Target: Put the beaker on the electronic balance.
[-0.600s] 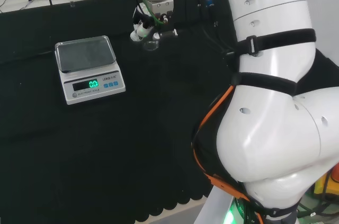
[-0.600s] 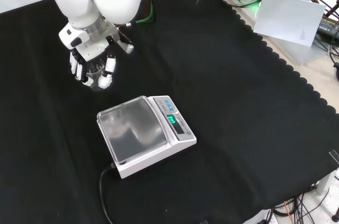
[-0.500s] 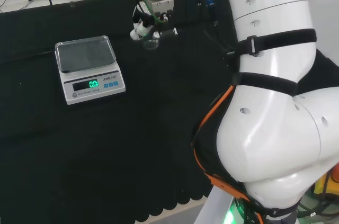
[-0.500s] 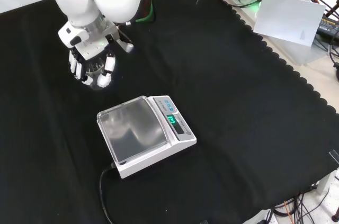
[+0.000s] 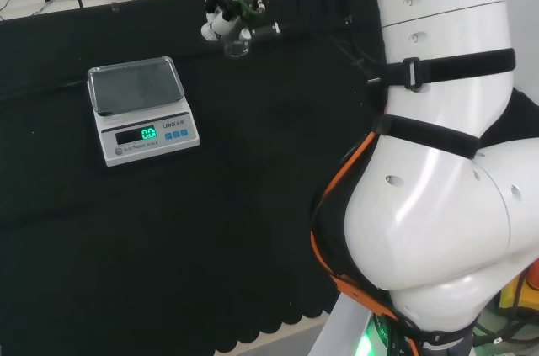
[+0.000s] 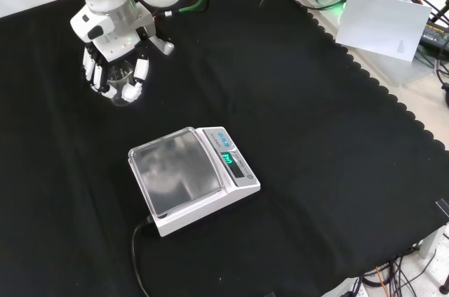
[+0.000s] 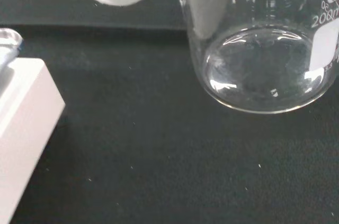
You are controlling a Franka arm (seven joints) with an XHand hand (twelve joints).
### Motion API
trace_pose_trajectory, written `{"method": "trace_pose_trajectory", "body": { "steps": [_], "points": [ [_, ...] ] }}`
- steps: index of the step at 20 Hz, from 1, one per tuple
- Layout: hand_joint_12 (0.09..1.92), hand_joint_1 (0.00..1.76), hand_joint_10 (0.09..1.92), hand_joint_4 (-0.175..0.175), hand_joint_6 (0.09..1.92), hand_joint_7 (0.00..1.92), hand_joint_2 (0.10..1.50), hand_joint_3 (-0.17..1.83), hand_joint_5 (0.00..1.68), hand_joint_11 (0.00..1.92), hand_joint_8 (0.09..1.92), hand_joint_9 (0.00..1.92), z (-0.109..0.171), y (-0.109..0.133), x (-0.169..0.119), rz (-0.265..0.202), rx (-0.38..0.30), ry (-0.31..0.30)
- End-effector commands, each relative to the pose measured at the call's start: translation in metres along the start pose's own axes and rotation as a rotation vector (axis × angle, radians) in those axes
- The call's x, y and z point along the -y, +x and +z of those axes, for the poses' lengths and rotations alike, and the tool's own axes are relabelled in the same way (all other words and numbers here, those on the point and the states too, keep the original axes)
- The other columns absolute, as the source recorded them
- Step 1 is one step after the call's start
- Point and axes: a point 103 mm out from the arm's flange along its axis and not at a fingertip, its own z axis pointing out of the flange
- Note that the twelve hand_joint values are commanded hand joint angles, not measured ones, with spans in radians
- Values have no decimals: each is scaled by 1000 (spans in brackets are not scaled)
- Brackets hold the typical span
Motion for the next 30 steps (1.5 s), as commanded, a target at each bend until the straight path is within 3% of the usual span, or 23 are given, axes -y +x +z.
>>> {"method": "trace_pose_trajectory", "body": {
  "steps": [1,11,24,30],
  "points": [
    [1120,1061,505,175,941,1081,883,382,1059,995,987,1315,-22,24,4,-43,5,-20],
    [1106,1066,503,175,933,1092,860,418,1070,1010,984,1336,-37,99,10,-180,11,-22],
    [1086,1077,501,157,923,1092,833,461,1084,1034,986,1343,-2,200,24,-361,7,46],
    [1045,1087,498,129,926,1090,820,488,1087,1090,991,1350,12,228,18,-401,-1,69]
  ]
}}
